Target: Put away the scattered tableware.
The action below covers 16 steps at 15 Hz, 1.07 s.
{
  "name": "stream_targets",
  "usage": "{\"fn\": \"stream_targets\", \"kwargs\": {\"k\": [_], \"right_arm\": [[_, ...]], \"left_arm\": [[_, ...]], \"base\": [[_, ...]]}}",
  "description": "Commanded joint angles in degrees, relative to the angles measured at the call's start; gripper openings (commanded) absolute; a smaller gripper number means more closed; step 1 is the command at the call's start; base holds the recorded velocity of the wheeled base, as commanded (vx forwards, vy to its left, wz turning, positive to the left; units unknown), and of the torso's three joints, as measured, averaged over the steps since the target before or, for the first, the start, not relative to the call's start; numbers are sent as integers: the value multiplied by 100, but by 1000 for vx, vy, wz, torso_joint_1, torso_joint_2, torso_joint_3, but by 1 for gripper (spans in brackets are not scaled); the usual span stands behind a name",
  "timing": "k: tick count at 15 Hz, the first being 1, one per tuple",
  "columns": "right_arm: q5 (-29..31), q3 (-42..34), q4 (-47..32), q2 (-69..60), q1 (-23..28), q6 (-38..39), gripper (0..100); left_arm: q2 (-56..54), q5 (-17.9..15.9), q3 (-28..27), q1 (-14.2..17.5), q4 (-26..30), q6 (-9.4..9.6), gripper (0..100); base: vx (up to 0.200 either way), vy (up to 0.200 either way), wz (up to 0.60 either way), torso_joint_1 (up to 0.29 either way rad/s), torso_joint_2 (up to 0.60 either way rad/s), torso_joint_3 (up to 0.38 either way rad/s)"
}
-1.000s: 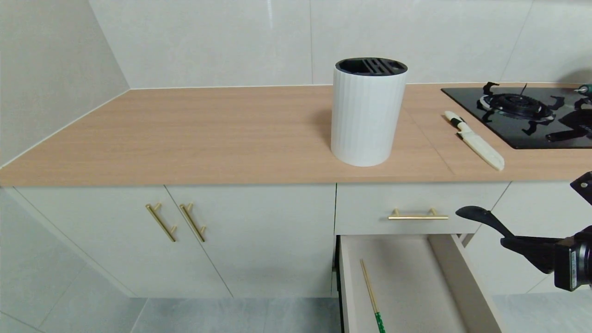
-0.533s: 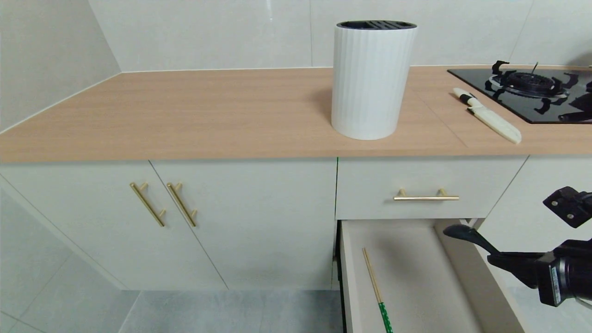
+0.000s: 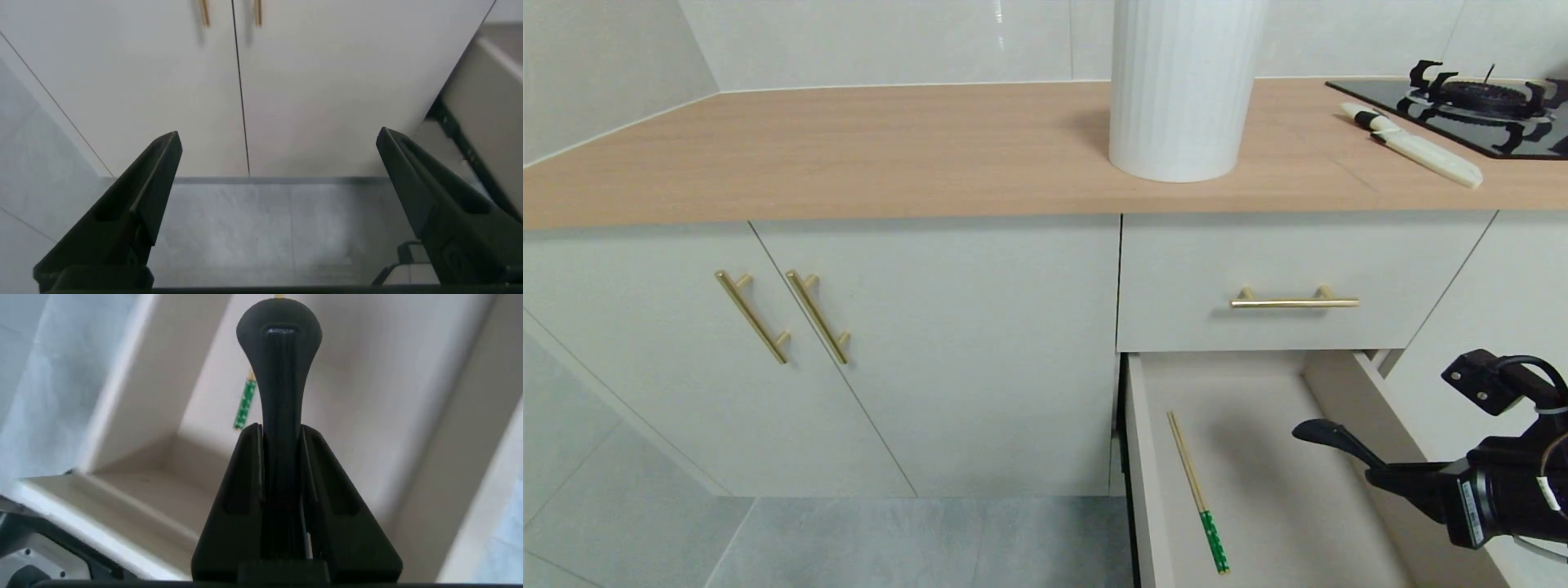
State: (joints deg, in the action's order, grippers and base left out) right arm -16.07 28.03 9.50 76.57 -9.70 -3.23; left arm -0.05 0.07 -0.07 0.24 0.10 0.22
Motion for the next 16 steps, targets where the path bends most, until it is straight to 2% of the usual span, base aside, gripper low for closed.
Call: {"fn": "stream_targets", "kwargs": {"k": [1, 10, 12, 14, 16], "right_arm": [[-2, 1, 8, 183, -5, -2, 0], [77, -16, 193, 640, -102, -11, 0], [570, 203, 334, 1202, -506, 358, 0], [1115, 370, 597, 1897, -1025, 1351, 0], [1484, 361, 966, 2477, -1113, 1457, 0]], "left_arm": [[5, 1, -1, 2, -1, -4, 100], [5, 1, -1, 2, -1, -4, 100], [5, 1, -1, 2, -1, 4, 100], [5, 1, -1, 2, -1, 4, 100], [5, 1, -1, 2, -1, -4, 100]], "base": [[0, 0, 0, -115, 320, 198], [0, 0, 0, -12, 39, 15], [0, 0, 0, 0, 0, 0], [0, 0, 0, 0, 0, 0], [0, 0, 0, 0, 0, 0]]}}
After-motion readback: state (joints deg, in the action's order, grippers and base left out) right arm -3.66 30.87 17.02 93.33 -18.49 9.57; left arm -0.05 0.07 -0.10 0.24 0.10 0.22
